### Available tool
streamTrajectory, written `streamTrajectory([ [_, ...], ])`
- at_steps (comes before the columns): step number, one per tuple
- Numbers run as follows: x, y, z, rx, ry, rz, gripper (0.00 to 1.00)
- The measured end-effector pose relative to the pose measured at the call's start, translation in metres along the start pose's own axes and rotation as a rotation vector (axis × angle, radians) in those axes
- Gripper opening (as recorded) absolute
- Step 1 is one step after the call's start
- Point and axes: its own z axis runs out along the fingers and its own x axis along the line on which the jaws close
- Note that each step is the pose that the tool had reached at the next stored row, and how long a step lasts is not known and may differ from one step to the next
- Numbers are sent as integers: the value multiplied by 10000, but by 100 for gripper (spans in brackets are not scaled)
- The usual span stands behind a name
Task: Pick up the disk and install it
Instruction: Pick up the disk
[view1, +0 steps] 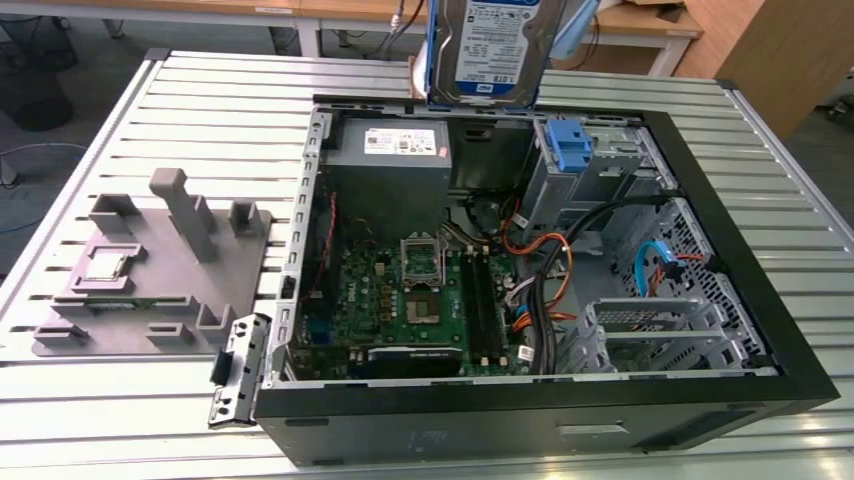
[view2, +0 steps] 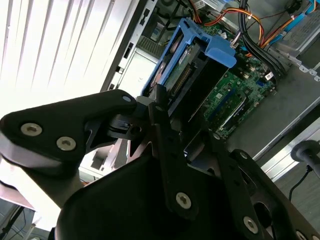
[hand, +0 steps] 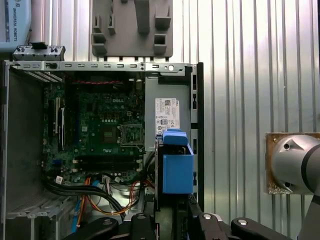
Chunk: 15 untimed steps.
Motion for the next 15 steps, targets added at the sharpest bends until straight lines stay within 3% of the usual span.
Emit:
streamTrajectory([
  [8, 18, -1, -1, -1, 1, -2, 35],
  [15, 124, -2, -6, 0, 1, 0, 35],
])
